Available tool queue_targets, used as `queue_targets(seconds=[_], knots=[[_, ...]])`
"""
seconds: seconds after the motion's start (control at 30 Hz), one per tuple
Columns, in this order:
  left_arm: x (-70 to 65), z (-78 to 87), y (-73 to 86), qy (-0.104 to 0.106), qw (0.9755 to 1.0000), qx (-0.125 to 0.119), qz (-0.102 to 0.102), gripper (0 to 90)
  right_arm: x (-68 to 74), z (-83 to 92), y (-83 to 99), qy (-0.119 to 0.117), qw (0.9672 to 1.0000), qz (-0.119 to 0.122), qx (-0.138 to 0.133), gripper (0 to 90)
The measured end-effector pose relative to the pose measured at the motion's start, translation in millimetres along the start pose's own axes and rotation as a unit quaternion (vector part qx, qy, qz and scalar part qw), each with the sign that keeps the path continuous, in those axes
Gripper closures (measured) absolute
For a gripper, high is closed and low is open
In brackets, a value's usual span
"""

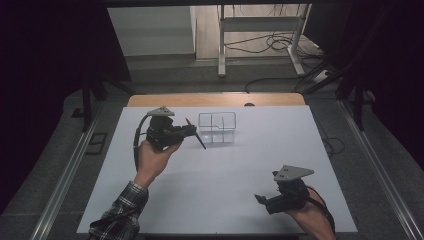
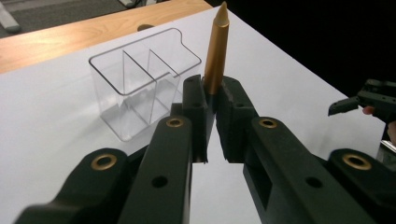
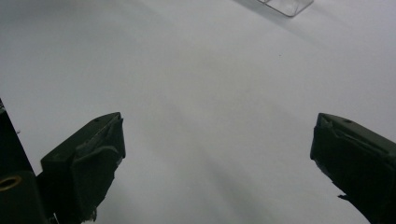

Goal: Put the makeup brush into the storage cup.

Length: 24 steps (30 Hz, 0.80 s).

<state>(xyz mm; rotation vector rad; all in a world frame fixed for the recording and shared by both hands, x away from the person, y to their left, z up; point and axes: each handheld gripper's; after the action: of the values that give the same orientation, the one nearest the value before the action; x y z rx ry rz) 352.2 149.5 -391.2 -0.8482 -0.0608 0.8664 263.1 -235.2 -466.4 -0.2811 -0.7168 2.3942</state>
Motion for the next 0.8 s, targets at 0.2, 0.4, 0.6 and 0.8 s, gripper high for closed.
queue_targets(seconds=[0.2, 0.4, 0.6, 0.8], knots=[[3.5, -2.4, -8.5, -0.009, 1.0, 0.0, 0.0, 83.5, -1.1, 0.3, 4.4, 0.001, 1.0, 0.003, 0.002, 0.0], [6.8, -2.9, -16.3, -0.018, 0.9998, -0.002, 0.002, 83.5, -3.4, 2.7, 8.0, 0.0, 1.0, -0.003, -0.008, 0.0], [10.4, -4.0, -24.0, -0.027, 0.9996, -0.003, 0.003, 83.5, -5.0, 2.5, 10.3, 0.001, 1.0, -0.002, -0.006, 0.0], [13.9, -5.0, -31.7, -0.036, 0.9993, -0.005, 0.003, 83.5, -6.0, 3.3, 10.9, 0.001, 1.0, -0.006, -0.008, 0.0]])
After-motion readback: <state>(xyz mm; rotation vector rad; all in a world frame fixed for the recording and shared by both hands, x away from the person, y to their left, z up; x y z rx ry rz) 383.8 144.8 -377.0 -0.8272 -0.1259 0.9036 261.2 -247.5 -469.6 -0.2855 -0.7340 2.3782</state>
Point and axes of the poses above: each handheld gripper's, and its own axes: z roughly backward along the jaws, y roughly out of its underside, x roughly to its left, and after that the axes turned 12 degrees about x, right-handed
